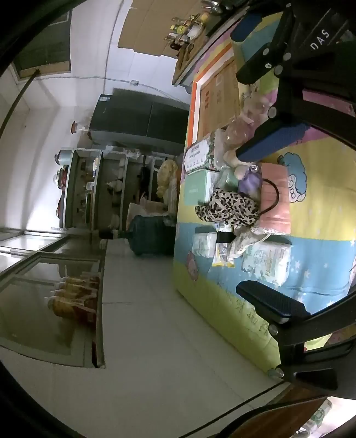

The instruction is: Organize soft objects

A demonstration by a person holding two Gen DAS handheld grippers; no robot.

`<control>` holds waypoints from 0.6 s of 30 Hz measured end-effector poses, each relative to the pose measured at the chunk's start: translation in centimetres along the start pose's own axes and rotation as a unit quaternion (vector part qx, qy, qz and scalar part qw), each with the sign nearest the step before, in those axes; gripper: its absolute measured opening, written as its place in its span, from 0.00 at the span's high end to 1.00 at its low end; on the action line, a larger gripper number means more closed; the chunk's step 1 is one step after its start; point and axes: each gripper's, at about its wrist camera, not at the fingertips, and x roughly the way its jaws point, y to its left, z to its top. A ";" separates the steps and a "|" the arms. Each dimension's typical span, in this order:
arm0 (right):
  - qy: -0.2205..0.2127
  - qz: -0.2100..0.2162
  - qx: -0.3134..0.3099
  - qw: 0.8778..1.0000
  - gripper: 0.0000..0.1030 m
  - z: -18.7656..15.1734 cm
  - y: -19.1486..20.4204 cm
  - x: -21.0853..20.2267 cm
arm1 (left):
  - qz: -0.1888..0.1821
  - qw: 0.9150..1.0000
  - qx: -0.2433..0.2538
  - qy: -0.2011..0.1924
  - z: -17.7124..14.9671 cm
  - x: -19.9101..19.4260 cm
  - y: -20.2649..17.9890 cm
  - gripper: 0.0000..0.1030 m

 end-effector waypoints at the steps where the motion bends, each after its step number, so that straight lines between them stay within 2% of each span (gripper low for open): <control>1: -0.006 -0.003 -0.004 1.000 0.09 0.0 0.0 -0.1 | 0.001 1.000 0.002 -0.001 0.0 0.0 -0.1 0.16; 7: -0.007 -0.003 -0.002 1.000 0.09 0.0 0.2 -0.2 | 0.011 1.000 0.007 -0.006 -0.2 -0.2 -0.2 0.16; 18: -0.008 0.006 0.002 1.000 0.09 0.2 0.3 -0.3 | 0.007 1.000 0.002 0.002 -0.2 0.2 0.2 0.16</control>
